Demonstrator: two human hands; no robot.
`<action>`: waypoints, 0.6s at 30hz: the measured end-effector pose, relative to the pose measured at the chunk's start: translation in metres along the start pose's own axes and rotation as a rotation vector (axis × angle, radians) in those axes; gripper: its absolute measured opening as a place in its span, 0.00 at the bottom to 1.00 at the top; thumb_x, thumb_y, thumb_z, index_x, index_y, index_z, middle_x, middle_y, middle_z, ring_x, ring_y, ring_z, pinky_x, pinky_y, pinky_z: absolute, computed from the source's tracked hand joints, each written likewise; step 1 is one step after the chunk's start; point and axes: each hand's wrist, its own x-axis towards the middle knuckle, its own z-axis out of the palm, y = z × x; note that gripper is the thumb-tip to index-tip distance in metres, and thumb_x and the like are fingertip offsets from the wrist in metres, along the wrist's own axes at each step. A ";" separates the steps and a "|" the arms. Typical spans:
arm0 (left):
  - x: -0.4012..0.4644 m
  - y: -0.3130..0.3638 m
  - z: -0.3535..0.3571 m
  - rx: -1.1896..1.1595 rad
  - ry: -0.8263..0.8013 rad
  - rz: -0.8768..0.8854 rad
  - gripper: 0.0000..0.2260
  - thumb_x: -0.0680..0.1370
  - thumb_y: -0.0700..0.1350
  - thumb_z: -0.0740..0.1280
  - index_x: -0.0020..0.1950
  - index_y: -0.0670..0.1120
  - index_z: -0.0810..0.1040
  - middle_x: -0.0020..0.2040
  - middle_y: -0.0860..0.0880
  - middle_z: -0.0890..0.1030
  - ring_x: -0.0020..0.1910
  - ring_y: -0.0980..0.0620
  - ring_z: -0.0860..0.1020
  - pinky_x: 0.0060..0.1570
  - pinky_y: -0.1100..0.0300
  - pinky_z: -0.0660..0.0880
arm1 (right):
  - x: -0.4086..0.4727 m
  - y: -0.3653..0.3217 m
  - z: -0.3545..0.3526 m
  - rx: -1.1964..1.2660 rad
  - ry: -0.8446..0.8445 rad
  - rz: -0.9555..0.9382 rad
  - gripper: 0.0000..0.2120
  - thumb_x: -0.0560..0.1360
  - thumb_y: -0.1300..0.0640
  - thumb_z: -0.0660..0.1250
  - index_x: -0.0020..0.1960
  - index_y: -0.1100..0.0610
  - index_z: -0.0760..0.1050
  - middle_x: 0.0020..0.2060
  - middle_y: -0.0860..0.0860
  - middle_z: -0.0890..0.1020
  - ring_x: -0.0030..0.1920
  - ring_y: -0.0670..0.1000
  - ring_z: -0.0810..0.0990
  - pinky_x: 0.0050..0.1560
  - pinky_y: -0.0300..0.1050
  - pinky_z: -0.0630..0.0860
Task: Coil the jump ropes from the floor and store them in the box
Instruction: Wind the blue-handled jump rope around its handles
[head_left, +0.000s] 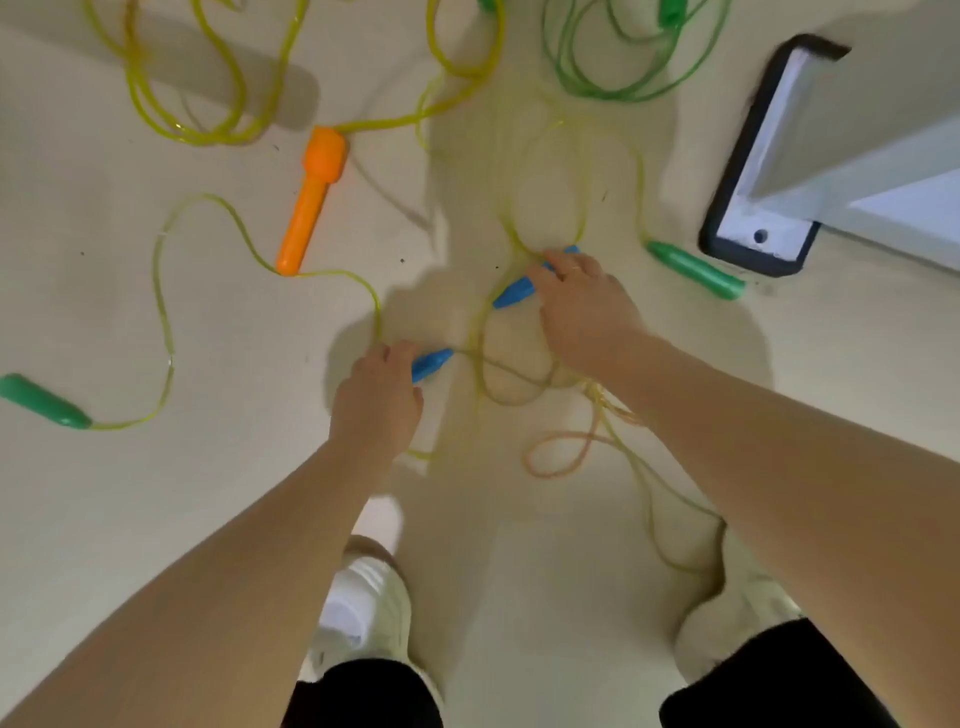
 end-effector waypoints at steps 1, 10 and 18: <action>0.009 0.000 0.010 0.055 0.024 0.009 0.17 0.79 0.45 0.62 0.66 0.41 0.66 0.60 0.41 0.70 0.58 0.41 0.71 0.51 0.49 0.70 | 0.009 0.001 0.009 -0.063 0.027 -0.012 0.24 0.77 0.64 0.53 0.72 0.56 0.57 0.74 0.55 0.56 0.74 0.56 0.52 0.70 0.51 0.57; -0.004 0.013 -0.034 -0.420 0.012 -0.062 0.07 0.79 0.41 0.58 0.55 0.40 0.67 0.41 0.42 0.72 0.38 0.43 0.72 0.37 0.56 0.65 | -0.032 0.014 -0.017 0.126 0.032 0.079 0.14 0.77 0.67 0.54 0.62 0.61 0.64 0.54 0.59 0.74 0.54 0.60 0.75 0.48 0.52 0.67; -0.149 0.094 -0.257 -0.705 -0.069 0.055 0.19 0.78 0.56 0.62 0.34 0.45 0.65 0.28 0.49 0.65 0.29 0.51 0.65 0.31 0.56 0.60 | -0.183 0.016 -0.258 0.415 0.027 0.159 0.21 0.77 0.41 0.58 0.33 0.56 0.61 0.27 0.49 0.67 0.29 0.50 0.68 0.33 0.45 0.65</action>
